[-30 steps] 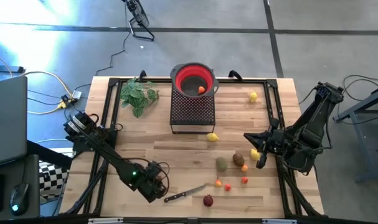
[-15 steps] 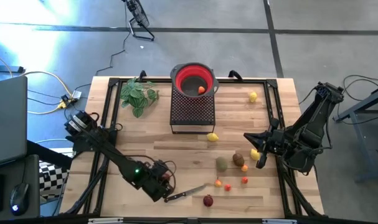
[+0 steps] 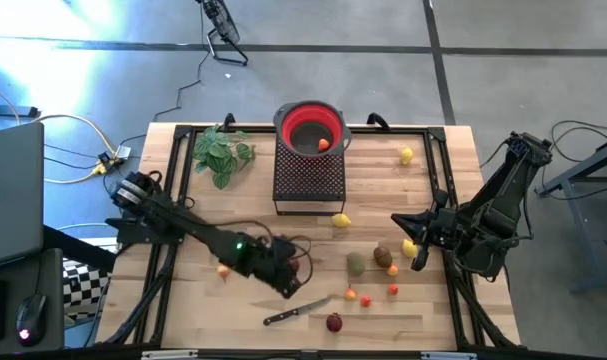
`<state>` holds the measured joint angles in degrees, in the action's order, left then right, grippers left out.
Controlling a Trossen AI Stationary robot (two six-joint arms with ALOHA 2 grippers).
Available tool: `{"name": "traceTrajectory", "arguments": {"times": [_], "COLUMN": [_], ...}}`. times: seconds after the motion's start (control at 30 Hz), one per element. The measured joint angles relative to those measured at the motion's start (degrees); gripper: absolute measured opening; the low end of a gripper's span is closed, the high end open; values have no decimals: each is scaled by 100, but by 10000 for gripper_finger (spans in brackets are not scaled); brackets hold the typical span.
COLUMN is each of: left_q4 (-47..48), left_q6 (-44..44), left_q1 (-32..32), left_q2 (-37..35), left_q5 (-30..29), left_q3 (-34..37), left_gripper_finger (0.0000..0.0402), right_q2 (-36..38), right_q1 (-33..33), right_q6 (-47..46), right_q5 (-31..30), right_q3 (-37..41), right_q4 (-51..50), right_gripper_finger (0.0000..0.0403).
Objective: Pick & Place Fruit
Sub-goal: Put the left pomegranate into the red strainer bowl
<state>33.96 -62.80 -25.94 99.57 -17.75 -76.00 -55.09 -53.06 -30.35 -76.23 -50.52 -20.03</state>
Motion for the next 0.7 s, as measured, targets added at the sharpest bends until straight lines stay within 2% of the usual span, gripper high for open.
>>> {"name": "traceTrajectory", "arguments": {"times": [0.43,0.7], "left_q4": [56,45], "left_q6": [1731,2645], "left_q1": [1178,2037], "left_q2": [0,0], "left_q5": [104,556], "left_q3": [-928,-1451], "left_gripper_finger": [214,214], "right_q2": [0,0], "right_q1": [-2,0], "right_q6": [0,-2], "right_q5": [4,6], "right_q3": [0,0], "right_q4": [0,2], "right_gripper_finger": [3,3]}}
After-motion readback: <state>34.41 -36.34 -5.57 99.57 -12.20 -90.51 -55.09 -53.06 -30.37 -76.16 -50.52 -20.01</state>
